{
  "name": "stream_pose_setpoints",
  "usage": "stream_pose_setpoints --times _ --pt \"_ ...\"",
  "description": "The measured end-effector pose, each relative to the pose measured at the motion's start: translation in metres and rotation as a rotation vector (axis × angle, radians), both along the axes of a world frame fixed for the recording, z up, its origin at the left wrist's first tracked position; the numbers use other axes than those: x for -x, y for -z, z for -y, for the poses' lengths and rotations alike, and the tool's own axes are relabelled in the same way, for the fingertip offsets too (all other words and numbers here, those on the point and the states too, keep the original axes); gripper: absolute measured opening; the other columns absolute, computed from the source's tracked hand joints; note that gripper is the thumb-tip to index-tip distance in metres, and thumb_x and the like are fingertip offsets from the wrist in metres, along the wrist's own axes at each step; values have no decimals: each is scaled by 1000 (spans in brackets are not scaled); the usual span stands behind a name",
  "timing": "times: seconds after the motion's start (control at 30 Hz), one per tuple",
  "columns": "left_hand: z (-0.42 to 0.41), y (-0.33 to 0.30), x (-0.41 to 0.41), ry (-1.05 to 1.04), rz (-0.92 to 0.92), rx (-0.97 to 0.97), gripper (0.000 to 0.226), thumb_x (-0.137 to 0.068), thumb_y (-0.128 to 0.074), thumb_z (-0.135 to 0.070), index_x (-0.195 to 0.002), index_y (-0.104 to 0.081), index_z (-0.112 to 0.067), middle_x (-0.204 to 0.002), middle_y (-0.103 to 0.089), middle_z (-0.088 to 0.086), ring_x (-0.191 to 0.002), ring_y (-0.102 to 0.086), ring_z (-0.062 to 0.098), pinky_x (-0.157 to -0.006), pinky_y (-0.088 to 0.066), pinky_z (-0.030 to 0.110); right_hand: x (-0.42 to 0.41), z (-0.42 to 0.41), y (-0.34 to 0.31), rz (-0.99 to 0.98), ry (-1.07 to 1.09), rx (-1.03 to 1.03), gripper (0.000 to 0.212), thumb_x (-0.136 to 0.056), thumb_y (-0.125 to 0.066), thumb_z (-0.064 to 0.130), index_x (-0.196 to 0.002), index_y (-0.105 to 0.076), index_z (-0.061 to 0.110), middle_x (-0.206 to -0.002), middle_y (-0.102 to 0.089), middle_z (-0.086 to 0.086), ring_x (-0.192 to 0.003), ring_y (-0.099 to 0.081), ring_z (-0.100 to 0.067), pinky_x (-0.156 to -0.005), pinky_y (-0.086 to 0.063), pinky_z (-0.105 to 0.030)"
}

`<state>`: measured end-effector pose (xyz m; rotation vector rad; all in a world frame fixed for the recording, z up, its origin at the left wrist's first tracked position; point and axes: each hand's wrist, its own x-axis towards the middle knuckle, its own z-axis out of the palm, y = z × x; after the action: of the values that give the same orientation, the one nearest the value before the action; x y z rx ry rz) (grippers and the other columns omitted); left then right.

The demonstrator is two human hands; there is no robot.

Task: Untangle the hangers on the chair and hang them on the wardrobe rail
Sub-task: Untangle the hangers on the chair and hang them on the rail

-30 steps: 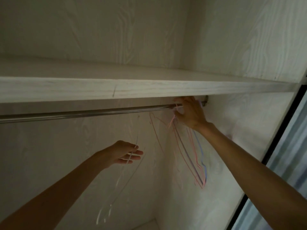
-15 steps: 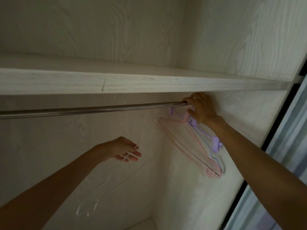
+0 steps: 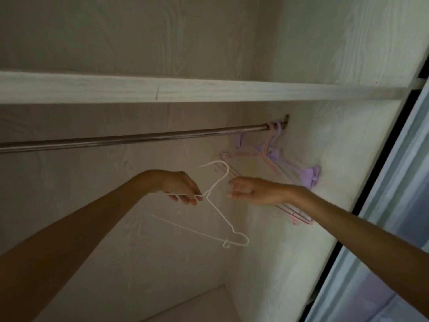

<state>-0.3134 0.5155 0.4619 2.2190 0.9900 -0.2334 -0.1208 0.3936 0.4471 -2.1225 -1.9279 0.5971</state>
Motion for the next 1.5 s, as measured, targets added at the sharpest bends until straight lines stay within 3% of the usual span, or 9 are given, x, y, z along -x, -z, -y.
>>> stream_pose_setpoints --times 0.17,0.27,0.47,0.7,0.8,1.0,1.13,1.23,1.5 --pt "19 -8 -29 175 173 -23 26 -85 -60 0 -111 -66 -2 -83 -65 -7 -66 -61 -9 -70 -47 6 16 21 24 -191 -73 49 29 -96 -49 33 -99 -63 8 -93 -67 -4 -86 -65 -20 -82 -50 -28" --pt "28 -9 -45 246 199 -164 28 -89 -59 -10 -115 -65 -4 -105 -68 3 -93 -61 5 -79 -43 11 16 30 26 -376 2 0 29 -101 -37 20 -79 -54 12 -70 -63 -10 -56 -61 -21 -58 -51 -23" --pt "18 -18 -51 -21 609 -900 43 -85 -61 -15 -125 -56 -28 -129 -55 -5 -118 -50 17 -94 -43 29 -13 27 16 -370 273 -296 37 -103 -26 20 -69 -39 13 -52 -56 -11 -27 -43 -11 -34 -35 -19" --pt "-6 -30 -45 -112 79 -1420 46 -91 -50 -12 -136 -43 -20 -133 -49 1 -126 -41 23 -108 -27 36 -34 -22 -8 -89 415 -360 39 -101 -26 18 -67 -45 14 -73 -69 -14 -62 -55 -17 -76 -43 -33" --pt "1 -34 -54 -86 2 -1456 40 -86 -54 -6 -125 -52 -14 -119 -56 4 -117 -47 24 -106 -30 34 -33 -43 -7 -66 451 -270 37 -101 -27 21 -96 -59 1 -75 -70 -11 -90 -63 -21 -97 -42 -33" --pt "1 -31 -54 -125 15 -1423 39 -86 -52 -1 -123 -50 -11 -112 -54 4 -101 -52 20 -82 -43 28 -30 -53 8 124 485 -132 39 -100 -33 29 -121 -47 -1 -100 -67 -11 -79 -65 -23 -83 -49 -32" --pt "2 -28 -55 -139 25 -1429 43 -87 -51 -1 -129 -46 -9 -116 -52 5 -103 -52 21 -80 -45 29 -39 -50 -10 178 557 -576 62 -93 -47 43 -145 -25 17 -154 -21 -10 -129 -43 -31 -98 -42 -41" --pt "1 -27 -57 -152 13 -1430 41 -88 -50 -2 -128 -47 -8 -115 -52 5 -100 -52 21 -76 -44 29 -55 -56 -37 225 436 -797 62 -87 -61 34 -141 -33 20 -141 -36 -9 -133 -36 -29 -102 -40 -43" --pt "6 -29 -60 -166 -19 -1433 39 -90 -47 -4 -129 -46 -6 -118 -50 6 -104 -51 21 -70 -42 27 -82 -72 -43 615 251 -803 51 -77 -71 25 -125 -58 16 -120 -55 -12 -109 -51 -31 -87 -38 -40"
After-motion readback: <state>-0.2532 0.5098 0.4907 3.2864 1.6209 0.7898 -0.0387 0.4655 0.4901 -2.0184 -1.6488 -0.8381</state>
